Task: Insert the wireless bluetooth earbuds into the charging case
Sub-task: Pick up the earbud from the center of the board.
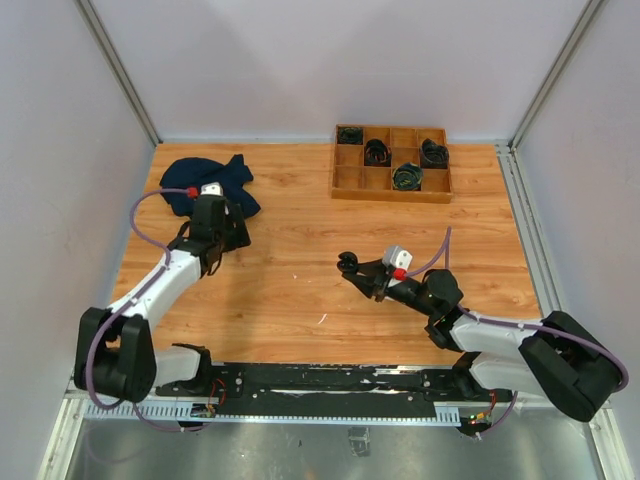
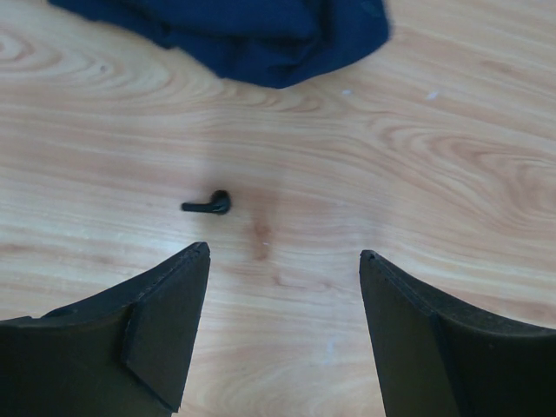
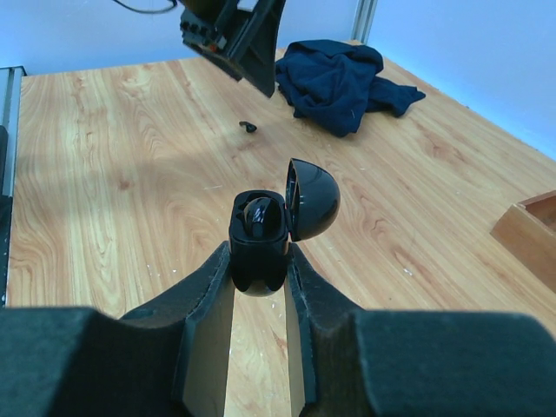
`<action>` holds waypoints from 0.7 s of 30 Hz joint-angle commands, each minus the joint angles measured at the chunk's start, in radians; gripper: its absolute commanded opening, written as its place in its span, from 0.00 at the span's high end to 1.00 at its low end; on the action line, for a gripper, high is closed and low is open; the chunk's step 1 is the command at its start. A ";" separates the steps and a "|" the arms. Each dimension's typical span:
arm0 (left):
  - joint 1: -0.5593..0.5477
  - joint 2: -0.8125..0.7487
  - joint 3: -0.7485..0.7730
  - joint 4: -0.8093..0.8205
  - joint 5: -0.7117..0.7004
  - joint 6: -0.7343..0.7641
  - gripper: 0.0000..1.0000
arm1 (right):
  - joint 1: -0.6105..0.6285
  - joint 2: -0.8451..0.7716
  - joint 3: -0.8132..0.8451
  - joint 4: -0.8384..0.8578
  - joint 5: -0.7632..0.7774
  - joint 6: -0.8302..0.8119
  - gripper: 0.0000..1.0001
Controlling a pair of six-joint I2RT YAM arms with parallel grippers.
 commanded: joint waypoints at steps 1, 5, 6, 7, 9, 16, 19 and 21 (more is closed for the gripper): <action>0.090 0.102 0.060 -0.008 0.122 -0.004 0.25 | -0.014 -0.037 -0.009 0.024 0.025 -0.034 0.95; 0.145 0.223 0.125 -0.028 0.171 0.006 0.25 | -0.011 -0.051 -0.009 0.007 0.033 -0.043 0.95; 0.155 0.248 0.141 -0.034 0.182 0.010 0.25 | -0.009 -0.054 -0.009 0.001 0.034 -0.046 0.95; 0.163 0.271 0.158 -0.036 0.189 0.017 0.25 | -0.008 -0.058 -0.008 -0.003 0.035 -0.049 0.95; 0.178 0.320 0.192 -0.051 0.188 0.038 0.25 | -0.007 -0.063 -0.007 -0.010 0.038 -0.054 0.95; 0.204 0.441 0.265 -0.111 0.203 0.063 0.25 | -0.003 -0.067 -0.004 -0.026 0.042 -0.065 0.95; 0.204 0.458 0.258 -0.135 0.199 0.061 0.25 | -0.003 -0.069 -0.003 -0.031 0.044 -0.067 0.95; 0.204 0.460 0.245 -0.149 0.194 0.057 0.25 | -0.004 -0.068 -0.002 -0.031 0.043 -0.067 0.95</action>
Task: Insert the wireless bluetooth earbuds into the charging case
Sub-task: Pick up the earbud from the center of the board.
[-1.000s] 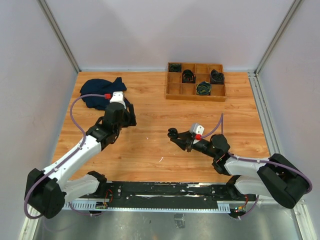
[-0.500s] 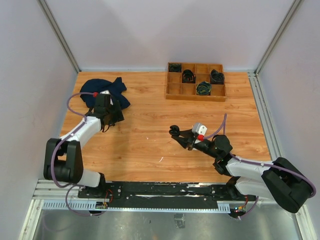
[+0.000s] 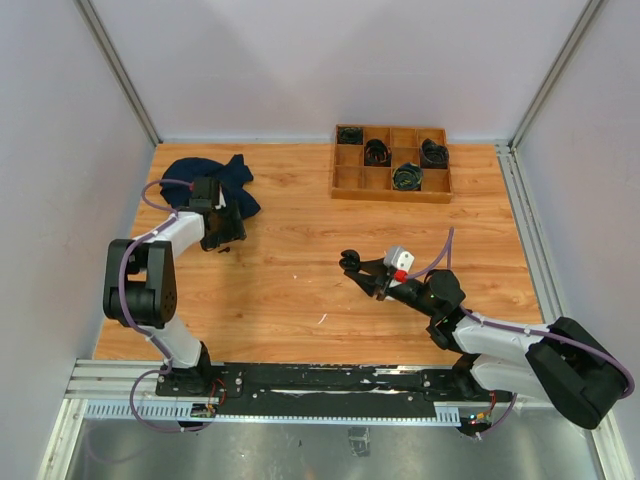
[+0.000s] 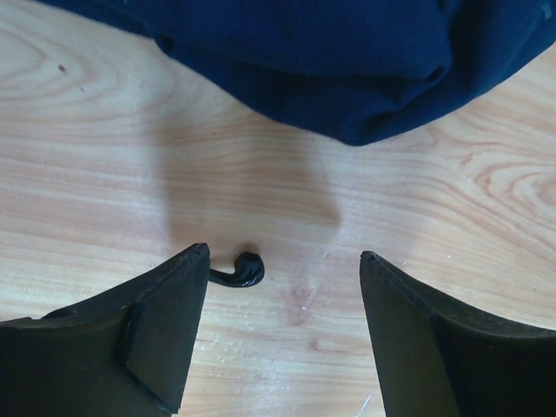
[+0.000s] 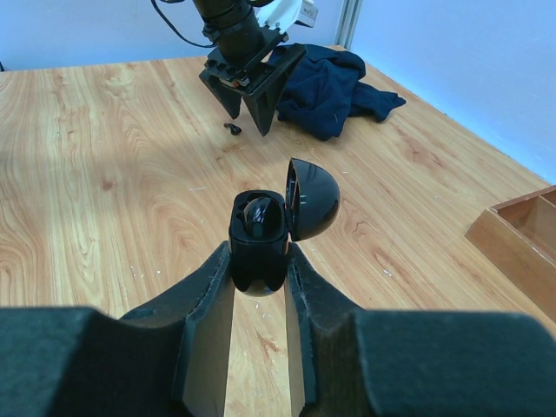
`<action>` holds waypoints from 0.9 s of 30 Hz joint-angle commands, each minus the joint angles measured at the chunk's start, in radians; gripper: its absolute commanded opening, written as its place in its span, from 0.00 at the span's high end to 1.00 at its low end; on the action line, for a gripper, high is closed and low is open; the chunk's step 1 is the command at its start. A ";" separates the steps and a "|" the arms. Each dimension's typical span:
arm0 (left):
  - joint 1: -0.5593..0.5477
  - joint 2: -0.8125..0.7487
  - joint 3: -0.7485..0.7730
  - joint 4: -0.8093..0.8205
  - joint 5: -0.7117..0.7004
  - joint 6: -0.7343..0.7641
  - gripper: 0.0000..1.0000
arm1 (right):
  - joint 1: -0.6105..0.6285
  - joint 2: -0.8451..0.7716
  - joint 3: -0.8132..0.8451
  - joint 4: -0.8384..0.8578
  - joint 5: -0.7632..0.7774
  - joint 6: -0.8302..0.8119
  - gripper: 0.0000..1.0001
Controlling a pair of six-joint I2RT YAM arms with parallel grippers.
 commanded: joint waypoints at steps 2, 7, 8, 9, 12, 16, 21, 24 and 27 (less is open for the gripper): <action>0.006 0.012 -0.009 -0.058 0.013 0.011 0.25 | -0.002 -0.013 -0.002 0.011 0.012 -0.021 0.95; 0.006 0.043 -0.001 -0.096 0.037 0.011 0.25 | -0.002 -0.014 -0.001 0.007 0.012 -0.023 0.95; 0.006 0.041 -0.004 -0.099 0.048 0.008 0.26 | -0.001 -0.015 -0.001 0.006 0.011 -0.023 0.95; 0.006 0.039 -0.010 -0.099 0.057 0.005 0.27 | -0.002 -0.015 0.001 0.005 0.012 -0.024 0.95; 0.006 0.027 -0.032 -0.095 0.081 -0.001 0.31 | -0.001 -0.013 0.001 0.002 0.011 -0.023 0.95; 0.006 0.006 -0.044 -0.101 0.092 -0.003 0.38 | -0.002 -0.013 0.002 0.000 0.009 -0.023 0.95; 0.006 0.012 -0.009 -0.133 0.013 0.009 0.42 | -0.001 -0.010 0.002 0.000 0.009 -0.024 0.95; 0.006 0.042 0.023 -0.151 -0.017 0.029 0.43 | -0.002 -0.011 0.002 -0.001 0.009 -0.023 0.95; 0.006 0.072 0.049 -0.174 -0.044 0.048 0.43 | -0.002 -0.008 0.002 -0.001 0.008 -0.025 0.95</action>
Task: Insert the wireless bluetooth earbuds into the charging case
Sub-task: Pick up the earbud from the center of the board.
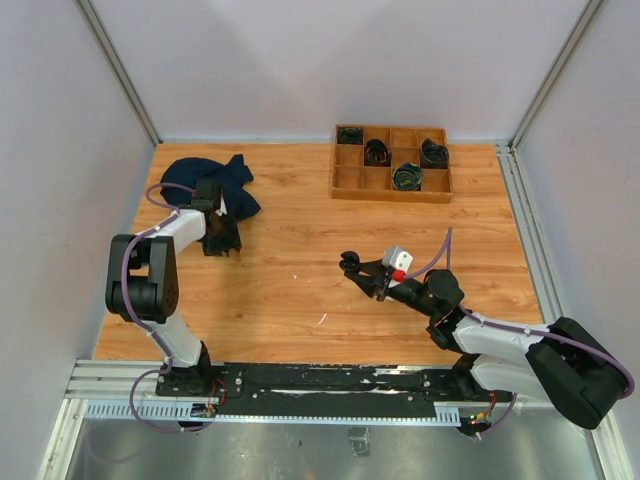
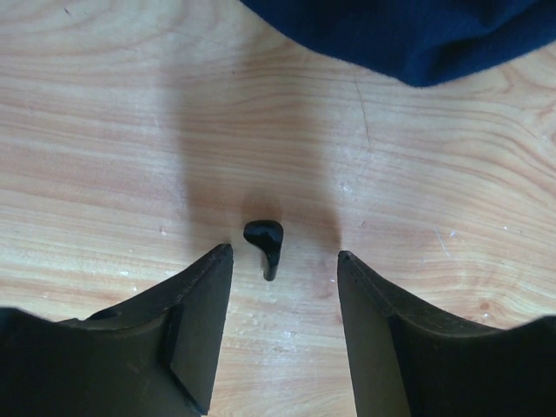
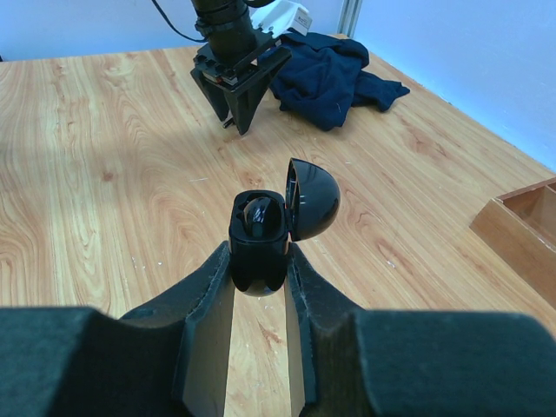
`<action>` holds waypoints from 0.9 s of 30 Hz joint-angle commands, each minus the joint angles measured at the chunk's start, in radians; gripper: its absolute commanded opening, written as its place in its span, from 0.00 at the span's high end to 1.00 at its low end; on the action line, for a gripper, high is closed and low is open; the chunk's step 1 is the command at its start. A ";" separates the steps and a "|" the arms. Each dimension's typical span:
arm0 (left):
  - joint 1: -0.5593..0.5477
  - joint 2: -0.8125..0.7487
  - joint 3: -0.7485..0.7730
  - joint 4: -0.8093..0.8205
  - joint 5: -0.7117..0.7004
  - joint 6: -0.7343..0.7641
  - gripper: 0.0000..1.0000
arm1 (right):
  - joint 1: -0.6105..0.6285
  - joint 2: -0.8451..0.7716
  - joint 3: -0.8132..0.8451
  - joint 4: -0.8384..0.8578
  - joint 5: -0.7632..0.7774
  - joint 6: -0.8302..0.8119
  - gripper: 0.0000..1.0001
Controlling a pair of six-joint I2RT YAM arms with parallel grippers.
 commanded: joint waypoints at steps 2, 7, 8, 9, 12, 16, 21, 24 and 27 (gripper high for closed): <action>0.003 0.053 0.055 -0.055 -0.060 0.041 0.43 | -0.001 -0.006 0.003 0.023 0.009 -0.021 0.95; 0.003 0.086 0.081 -0.067 -0.067 0.052 0.47 | -0.002 -0.002 0.007 0.021 0.006 -0.021 0.95; 0.003 0.093 0.089 -0.070 -0.066 0.052 0.48 | -0.002 -0.003 0.007 0.021 0.005 -0.020 0.95; 0.003 0.100 0.094 -0.073 -0.064 0.053 0.50 | -0.001 -0.002 0.006 0.021 0.005 -0.020 0.95; 0.003 0.115 0.100 -0.077 -0.058 0.056 0.53 | -0.001 0.001 0.008 0.021 0.002 -0.019 0.95; 0.003 0.136 0.103 -0.082 -0.069 0.064 0.55 | -0.002 0.004 0.008 0.021 0.001 -0.020 0.95; 0.003 0.158 0.104 -0.084 -0.058 0.066 0.58 | -0.002 0.005 0.009 0.021 0.000 -0.020 0.95; 0.003 0.166 0.099 -0.086 -0.052 0.070 0.59 | -0.001 0.005 0.010 0.020 0.000 -0.021 0.95; 0.002 0.171 0.095 -0.088 -0.036 0.072 0.63 | -0.002 0.005 0.014 0.012 -0.005 -0.024 0.95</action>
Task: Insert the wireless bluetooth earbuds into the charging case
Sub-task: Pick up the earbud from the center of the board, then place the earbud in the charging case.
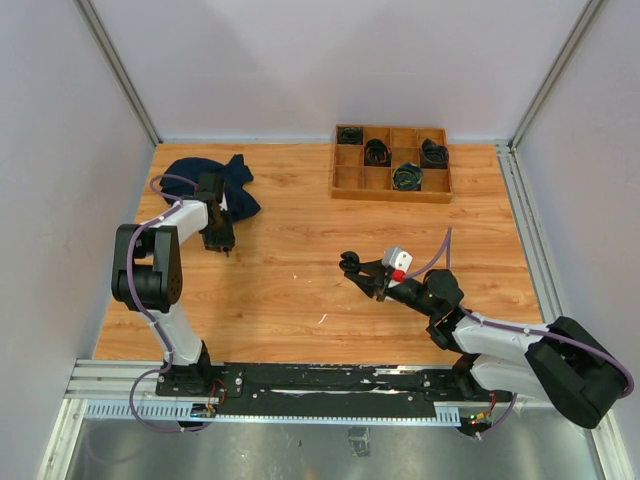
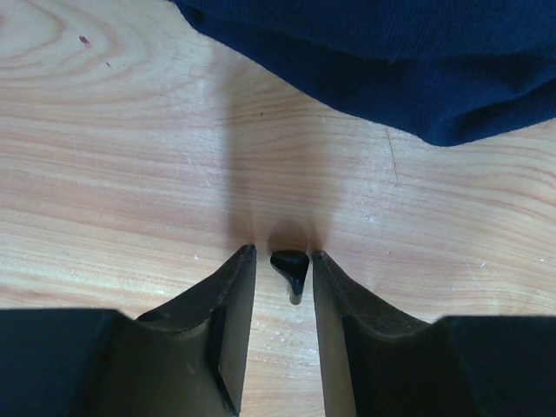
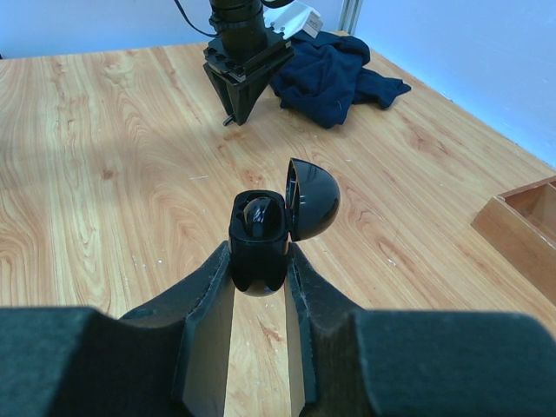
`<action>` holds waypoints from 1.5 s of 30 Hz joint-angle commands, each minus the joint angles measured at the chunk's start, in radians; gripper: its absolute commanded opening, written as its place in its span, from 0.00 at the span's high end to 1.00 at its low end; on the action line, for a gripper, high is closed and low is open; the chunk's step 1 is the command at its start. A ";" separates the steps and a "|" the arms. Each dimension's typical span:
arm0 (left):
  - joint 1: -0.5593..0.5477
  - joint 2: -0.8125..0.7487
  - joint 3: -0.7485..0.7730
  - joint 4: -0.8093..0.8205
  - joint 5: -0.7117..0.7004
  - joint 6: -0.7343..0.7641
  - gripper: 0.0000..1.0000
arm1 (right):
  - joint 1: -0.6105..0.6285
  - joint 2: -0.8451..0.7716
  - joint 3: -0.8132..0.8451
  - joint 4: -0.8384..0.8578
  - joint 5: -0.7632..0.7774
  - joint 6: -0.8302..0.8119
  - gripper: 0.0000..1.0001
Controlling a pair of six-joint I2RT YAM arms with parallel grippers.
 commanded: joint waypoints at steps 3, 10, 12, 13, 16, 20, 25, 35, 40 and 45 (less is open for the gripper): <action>0.000 0.067 -0.023 -0.004 0.042 0.010 0.66 | -0.002 0.006 0.015 0.018 -0.011 -0.019 0.95; -0.033 0.019 -0.037 -0.004 0.065 -0.005 0.77 | -0.002 -0.016 0.012 0.012 -0.019 -0.025 0.95; -0.052 -0.003 -0.044 -0.002 0.070 -0.016 0.77 | -0.002 -0.033 0.014 -0.006 -0.019 -0.025 0.95; -0.062 -0.015 -0.046 0.000 0.073 -0.023 0.78 | -0.002 -0.037 0.014 -0.008 -0.021 -0.024 0.95; -0.095 -0.065 -0.055 0.003 0.079 -0.046 0.81 | -0.002 -0.035 0.015 0.002 -0.027 -0.019 0.95; -0.138 -0.161 -0.079 0.017 0.080 -0.085 0.81 | -0.002 -0.020 0.013 0.021 -0.025 -0.018 0.95; -0.226 -0.323 -0.130 0.066 0.046 -0.160 0.81 | -0.001 -0.022 0.025 0.015 -0.026 0.000 0.95; -0.466 -0.626 -0.202 0.147 -0.116 -0.263 0.81 | -0.001 -0.041 0.037 0.007 -0.010 0.011 0.95; -0.597 -0.730 -0.240 0.213 -0.178 -0.283 0.81 | -0.001 -0.051 0.050 0.000 -0.004 0.024 0.95; -0.729 -0.793 -0.291 0.345 -0.226 -0.285 0.81 | -0.002 -0.062 0.063 0.005 0.010 0.035 0.95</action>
